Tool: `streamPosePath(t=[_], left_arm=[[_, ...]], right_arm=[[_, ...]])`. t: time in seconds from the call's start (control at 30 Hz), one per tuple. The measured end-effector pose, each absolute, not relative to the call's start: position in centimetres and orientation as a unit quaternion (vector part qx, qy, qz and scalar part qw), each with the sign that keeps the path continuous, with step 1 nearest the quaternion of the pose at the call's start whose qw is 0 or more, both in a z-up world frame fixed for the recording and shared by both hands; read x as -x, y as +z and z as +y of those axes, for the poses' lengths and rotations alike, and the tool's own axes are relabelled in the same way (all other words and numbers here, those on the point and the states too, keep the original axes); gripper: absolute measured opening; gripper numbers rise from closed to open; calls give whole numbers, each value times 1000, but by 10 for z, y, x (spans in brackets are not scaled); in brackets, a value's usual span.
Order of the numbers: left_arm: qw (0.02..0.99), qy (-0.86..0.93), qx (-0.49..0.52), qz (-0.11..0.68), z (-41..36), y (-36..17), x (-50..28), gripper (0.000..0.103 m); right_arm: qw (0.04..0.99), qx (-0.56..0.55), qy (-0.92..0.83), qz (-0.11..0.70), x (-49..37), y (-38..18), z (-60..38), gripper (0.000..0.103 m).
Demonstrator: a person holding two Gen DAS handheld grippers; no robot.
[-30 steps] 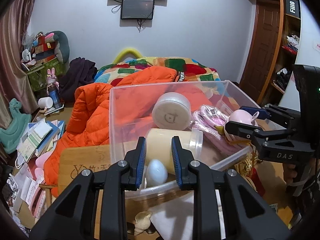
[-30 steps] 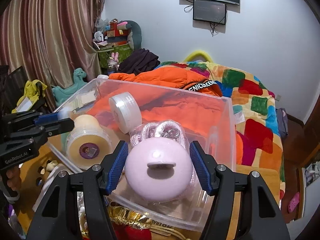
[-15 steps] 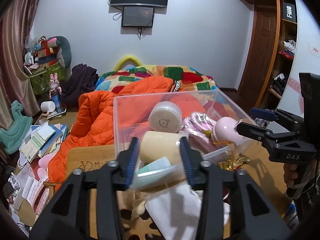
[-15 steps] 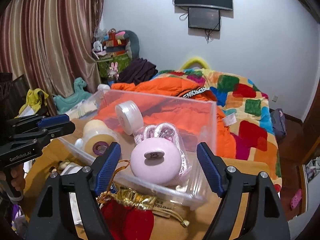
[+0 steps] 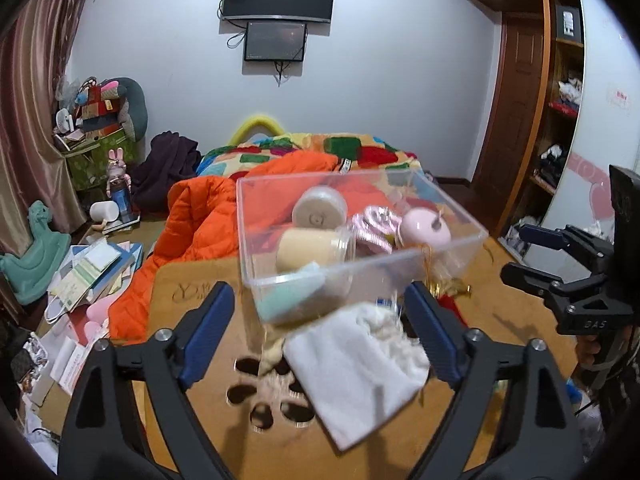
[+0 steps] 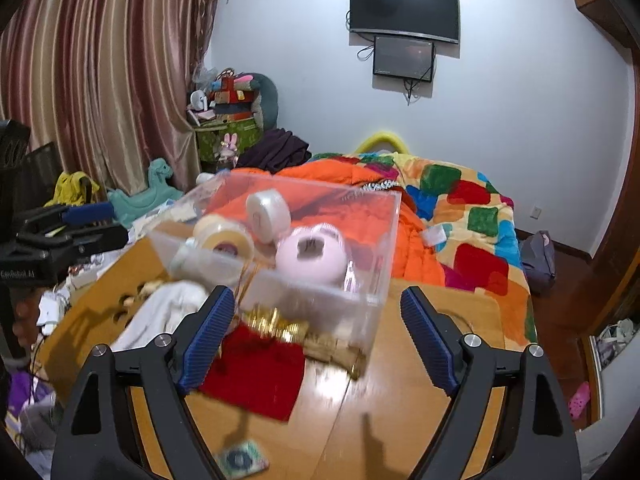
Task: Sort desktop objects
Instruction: 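Withdraw both tools and approach the green square box and white pouch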
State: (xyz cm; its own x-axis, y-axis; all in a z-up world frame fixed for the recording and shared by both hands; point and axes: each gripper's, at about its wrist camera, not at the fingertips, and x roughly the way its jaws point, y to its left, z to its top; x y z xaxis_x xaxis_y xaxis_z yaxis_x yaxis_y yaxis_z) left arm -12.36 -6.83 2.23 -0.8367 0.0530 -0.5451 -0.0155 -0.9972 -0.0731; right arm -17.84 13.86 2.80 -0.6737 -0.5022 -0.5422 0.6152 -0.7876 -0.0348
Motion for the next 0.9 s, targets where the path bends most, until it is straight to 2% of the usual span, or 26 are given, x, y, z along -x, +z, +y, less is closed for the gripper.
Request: streamPosePath(t=[0.1, 0.37, 0.7, 0.83, 0.9], left_arm=[[21, 955, 295, -18, -63, 13, 113, 95], [65, 934, 351, -11, -52, -16, 91, 95], [111, 921, 362, 92, -25, -37, 112, 96], [136, 907, 387, 93, -27, -41, 141, 96], [149, 902, 397, 86, -28, -43, 150, 96]], right_arm=[[315, -273, -901, 121, 167, 18, 143, 83], [336, -300, -880, 150, 139, -10, 152, 83], [360, -323, -858, 172, 126, -34, 158, 83], [372, -333, -849, 172, 127, -41, 159, 80], [376, -339, -844, 177, 129, -45, 158, 74]])
